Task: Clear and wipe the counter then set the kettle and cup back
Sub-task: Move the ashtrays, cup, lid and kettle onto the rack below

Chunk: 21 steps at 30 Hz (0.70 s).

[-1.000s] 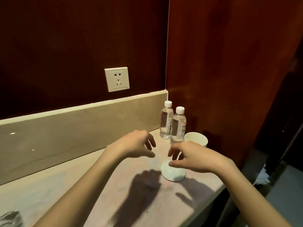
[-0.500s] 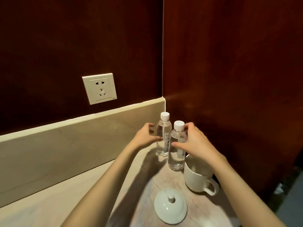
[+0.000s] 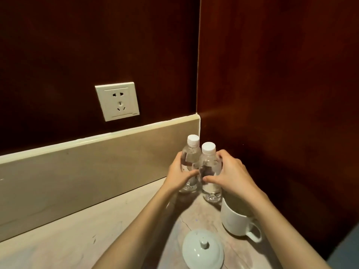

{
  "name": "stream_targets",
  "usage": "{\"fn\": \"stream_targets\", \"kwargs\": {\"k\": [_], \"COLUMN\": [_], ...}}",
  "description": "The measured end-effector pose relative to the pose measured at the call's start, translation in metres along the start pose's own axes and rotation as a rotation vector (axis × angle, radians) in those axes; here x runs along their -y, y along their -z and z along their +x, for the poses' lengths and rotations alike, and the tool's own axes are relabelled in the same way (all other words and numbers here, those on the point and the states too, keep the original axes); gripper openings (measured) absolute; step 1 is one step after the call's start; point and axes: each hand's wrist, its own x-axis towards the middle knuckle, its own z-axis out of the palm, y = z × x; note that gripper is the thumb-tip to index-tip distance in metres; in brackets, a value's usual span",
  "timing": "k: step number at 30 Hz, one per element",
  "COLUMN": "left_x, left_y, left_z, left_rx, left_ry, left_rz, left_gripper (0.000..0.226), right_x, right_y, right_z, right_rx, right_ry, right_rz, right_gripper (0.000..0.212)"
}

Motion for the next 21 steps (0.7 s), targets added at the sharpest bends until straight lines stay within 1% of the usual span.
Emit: {"fn": "stream_targets", "kwargs": {"k": [2,4,7,10,13,17,21], "left_x": [-0.007,-0.018,-0.043,-0.065,-0.079,-0.087,-0.094], "left_y": [0.023,0.051,0.095,0.136,0.169,0.205,0.237], "left_z": [-0.014,-0.032,-0.069,-0.114,-0.16,-0.226,-0.291], "left_rx": [-0.005,-0.019,-0.036,-0.053,-0.078,-0.172,-0.247], "left_ry": [-0.002,0.013,0.022,0.044,0.062,0.088,0.13], "left_rz": [-0.005,-0.014,-0.011,0.012,0.043,0.042,0.039], "left_gripper": [0.06,0.061,0.053,0.046,0.045,0.045,0.051], "right_x": [0.009,0.022,0.044,0.072,0.105,0.148,0.179], "right_y": [0.001,-0.001,-0.008,-0.017,-0.025,-0.038,-0.054], "right_z": [-0.004,-0.01,-0.026,-0.05,-0.076,-0.117,-0.161], "right_rx": [-0.046,-0.073,-0.058,-0.009,0.047,0.173,0.274], "right_ry": [0.063,0.124,0.2,0.295,0.37,0.473,0.538], "right_rz": [0.075,0.207,0.393,0.522,0.572,0.612,0.674], "right_gripper": [0.061,0.06,0.066,0.068,0.065,0.057,0.061]}}
